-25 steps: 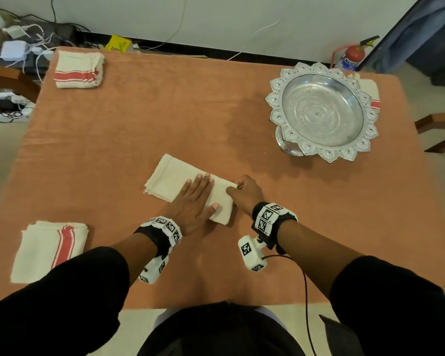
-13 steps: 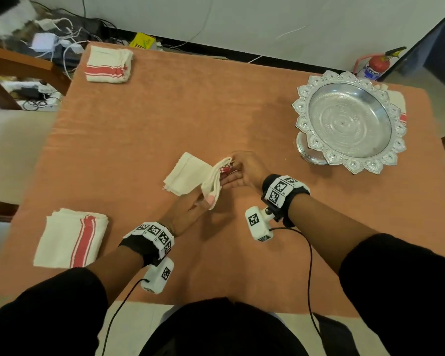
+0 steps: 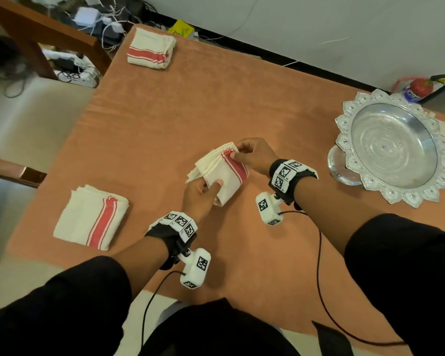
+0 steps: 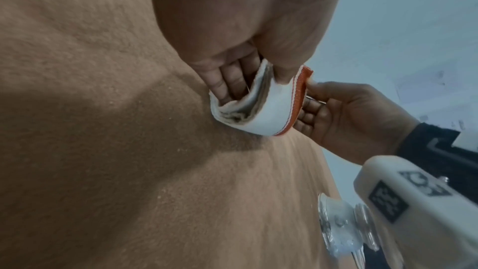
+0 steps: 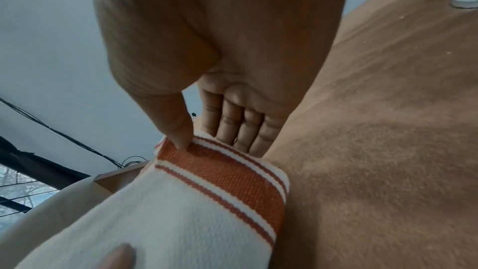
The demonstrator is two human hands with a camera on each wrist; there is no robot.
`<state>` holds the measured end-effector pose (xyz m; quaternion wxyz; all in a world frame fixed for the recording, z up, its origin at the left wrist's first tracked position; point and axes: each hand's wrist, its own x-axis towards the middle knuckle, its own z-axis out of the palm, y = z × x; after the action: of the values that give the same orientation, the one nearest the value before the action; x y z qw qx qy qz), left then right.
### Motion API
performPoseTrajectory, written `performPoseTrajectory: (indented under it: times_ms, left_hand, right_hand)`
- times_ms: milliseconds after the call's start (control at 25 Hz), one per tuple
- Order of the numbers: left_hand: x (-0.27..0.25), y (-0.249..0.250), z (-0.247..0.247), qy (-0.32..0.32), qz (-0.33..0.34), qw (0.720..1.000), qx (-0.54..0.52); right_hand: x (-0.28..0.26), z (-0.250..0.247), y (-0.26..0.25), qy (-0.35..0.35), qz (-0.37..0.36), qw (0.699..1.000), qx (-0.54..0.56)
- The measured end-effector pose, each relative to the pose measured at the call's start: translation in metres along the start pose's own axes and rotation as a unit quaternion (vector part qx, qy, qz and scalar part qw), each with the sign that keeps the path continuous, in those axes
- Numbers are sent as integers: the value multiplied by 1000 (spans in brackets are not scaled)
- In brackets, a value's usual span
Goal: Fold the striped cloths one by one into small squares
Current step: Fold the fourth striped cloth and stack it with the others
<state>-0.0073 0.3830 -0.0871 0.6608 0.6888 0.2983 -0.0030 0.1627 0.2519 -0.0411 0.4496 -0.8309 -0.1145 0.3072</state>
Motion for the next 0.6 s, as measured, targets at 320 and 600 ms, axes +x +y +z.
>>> performPoseTrajectory:
  times_ms: [320, 600]
  left_hand:
    - [4, -13, -16, 51, -30, 998, 28]
    - [-1, -7, -14, 90, -62, 986, 123]
  right_hand:
    - [16, 7, 15, -72, 34, 996, -25]
    - [23, 15, 31, -108, -1, 985, -134]
